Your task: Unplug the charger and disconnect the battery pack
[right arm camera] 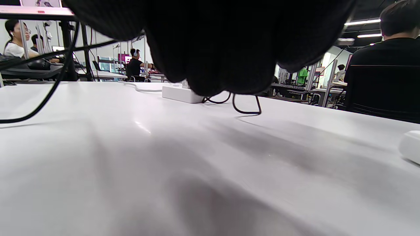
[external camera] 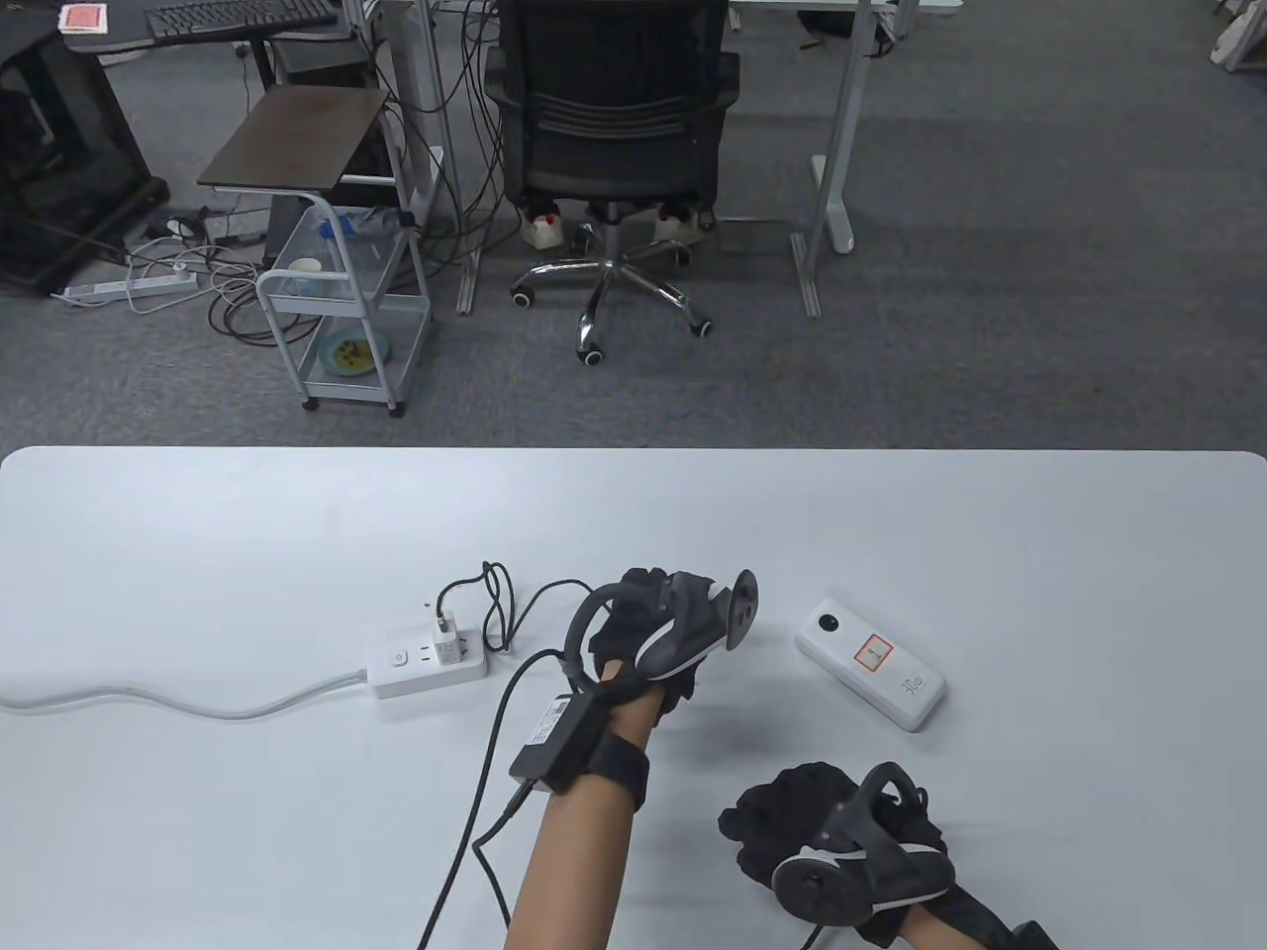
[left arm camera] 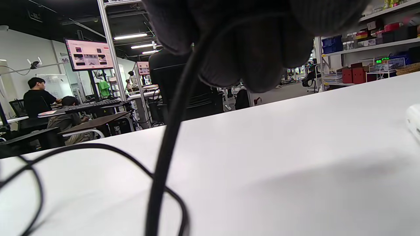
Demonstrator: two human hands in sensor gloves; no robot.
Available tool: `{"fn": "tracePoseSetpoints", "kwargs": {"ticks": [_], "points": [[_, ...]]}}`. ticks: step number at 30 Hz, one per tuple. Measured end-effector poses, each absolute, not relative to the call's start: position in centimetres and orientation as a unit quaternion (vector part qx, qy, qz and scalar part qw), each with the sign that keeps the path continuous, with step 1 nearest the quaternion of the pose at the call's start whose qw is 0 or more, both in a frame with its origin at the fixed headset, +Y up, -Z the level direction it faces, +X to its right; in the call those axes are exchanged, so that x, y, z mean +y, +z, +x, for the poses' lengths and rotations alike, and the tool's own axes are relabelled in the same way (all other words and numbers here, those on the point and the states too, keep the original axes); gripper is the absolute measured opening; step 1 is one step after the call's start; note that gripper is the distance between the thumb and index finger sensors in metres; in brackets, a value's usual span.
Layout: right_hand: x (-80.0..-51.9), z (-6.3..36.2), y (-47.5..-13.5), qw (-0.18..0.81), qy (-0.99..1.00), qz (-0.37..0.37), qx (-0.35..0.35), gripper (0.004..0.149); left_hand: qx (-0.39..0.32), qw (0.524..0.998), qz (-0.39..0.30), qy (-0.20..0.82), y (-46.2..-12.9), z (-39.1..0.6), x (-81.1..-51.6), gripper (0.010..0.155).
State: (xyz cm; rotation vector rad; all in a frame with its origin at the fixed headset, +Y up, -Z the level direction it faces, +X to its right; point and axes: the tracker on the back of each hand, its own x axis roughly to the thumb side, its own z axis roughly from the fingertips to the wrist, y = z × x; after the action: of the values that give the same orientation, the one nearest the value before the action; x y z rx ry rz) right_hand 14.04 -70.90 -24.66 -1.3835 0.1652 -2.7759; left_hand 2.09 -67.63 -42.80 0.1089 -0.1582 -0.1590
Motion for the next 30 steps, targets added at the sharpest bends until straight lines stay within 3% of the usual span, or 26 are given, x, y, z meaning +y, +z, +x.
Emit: {"fn": "tracePoseSetpoints", "kwargs": {"ticks": [9,20,30], "points": [[-70.7,13.0,-23.4,0.019,-0.873,-0.484,0.058,0.046,-0.077,0.994,0.025,-0.070,-46.4,4.9,-71.1,0.041],[-72.5,12.0,-23.4,0.058,-0.866,-0.496,0.020,0.046,-0.058,0.991,0.012,-0.122,-48.4,7.9,-70.3,0.042],[-72.4,11.7,-23.0,0.066,-0.861,-0.503,0.025,0.046,-0.054,0.990,-0.029,-0.124,-49.0,9.6,-71.9,0.041]]}}
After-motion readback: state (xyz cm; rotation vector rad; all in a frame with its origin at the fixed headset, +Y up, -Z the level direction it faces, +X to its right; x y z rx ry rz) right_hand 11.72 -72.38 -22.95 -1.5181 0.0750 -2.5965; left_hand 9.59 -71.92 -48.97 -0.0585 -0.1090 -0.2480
